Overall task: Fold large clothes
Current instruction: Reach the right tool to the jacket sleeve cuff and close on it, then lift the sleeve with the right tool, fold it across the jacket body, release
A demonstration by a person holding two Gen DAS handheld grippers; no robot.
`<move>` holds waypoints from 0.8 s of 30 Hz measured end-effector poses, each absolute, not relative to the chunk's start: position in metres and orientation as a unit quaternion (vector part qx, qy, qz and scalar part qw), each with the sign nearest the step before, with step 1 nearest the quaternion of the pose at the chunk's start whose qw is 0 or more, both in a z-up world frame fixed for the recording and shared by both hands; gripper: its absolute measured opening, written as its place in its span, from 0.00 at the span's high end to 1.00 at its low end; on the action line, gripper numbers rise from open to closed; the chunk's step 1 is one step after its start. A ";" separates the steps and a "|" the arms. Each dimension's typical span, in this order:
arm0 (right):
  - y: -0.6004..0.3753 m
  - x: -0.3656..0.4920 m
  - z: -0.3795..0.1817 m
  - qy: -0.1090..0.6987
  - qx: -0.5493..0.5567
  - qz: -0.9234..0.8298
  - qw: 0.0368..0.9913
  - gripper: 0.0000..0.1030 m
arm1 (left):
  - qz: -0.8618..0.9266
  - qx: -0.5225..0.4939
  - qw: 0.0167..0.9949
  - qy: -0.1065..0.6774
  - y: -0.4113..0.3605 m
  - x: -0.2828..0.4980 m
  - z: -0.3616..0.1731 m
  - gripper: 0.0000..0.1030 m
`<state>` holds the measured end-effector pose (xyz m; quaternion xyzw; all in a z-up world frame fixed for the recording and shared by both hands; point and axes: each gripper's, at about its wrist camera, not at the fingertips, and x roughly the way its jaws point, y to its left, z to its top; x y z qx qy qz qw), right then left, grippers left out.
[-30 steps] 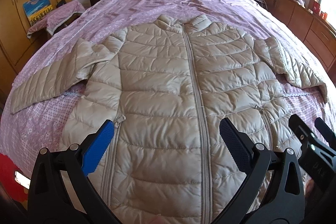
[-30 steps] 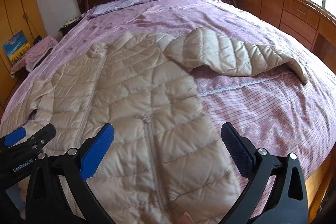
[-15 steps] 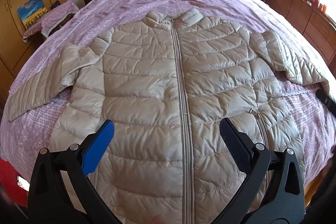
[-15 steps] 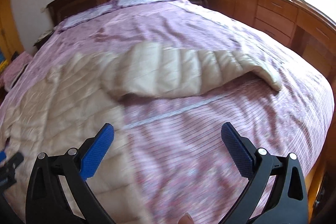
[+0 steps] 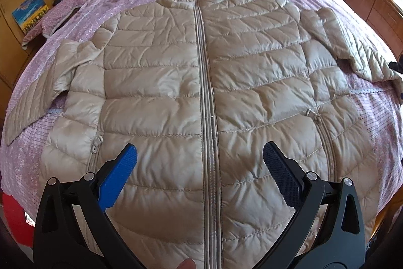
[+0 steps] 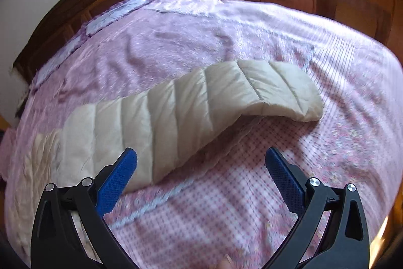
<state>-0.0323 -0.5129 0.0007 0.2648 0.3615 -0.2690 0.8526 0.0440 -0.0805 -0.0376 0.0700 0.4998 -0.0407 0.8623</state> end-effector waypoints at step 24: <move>-0.477 -0.031 0.054 0.295 0.247 -0.161 0.909 0.94 | -0.050 0.100 0.861 0.496 -0.073 0.044 -0.036 0.03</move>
